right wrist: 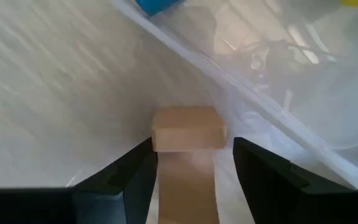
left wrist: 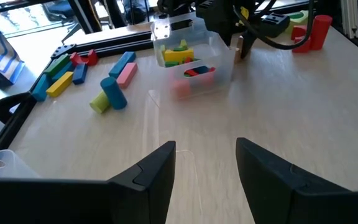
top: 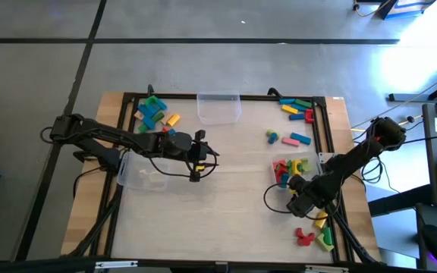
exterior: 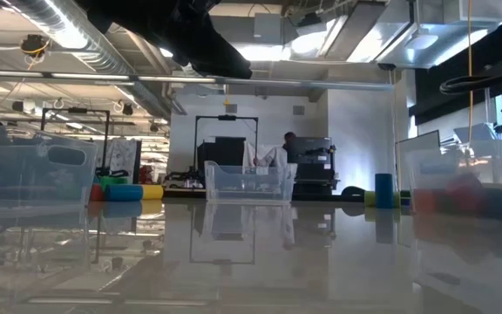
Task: Sort blocks by size
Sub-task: Put the brown arch block into the bottom right transparent bin
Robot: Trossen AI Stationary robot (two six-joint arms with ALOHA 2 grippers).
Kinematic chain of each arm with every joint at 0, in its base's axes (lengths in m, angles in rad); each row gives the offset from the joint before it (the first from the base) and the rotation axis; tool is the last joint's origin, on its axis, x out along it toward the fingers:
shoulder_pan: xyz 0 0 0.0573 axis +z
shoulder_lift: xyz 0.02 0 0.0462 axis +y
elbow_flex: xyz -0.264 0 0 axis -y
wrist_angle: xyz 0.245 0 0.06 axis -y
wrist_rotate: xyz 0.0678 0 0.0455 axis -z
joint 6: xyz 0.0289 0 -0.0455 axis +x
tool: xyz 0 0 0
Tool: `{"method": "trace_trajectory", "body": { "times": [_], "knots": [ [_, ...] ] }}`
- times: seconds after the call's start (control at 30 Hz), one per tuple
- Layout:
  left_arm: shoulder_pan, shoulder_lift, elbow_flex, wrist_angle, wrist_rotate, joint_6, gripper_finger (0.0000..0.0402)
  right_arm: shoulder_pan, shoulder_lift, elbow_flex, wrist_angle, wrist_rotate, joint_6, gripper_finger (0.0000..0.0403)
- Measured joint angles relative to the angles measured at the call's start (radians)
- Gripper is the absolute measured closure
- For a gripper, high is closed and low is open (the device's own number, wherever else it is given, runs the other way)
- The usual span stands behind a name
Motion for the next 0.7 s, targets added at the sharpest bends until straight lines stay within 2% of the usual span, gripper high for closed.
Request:
{"method": "trace_trajectory", "body": {
  "times": [0.27, 0.7],
  "knots": [
    [0.0, 0.0, 0.0, 0.0, 0.0, 0.0, 0.0238, 0.0, 0.0, 0.0, 0.005, 0.036, -0.002, 0.0258],
    [0.0, 0.0, 0.0, 0.0, 0.0, 0.0, 0.0238, 0.0, 0.0, 0.004, 0.003, 0.019, -0.035, 0.0264]
  ]
}}
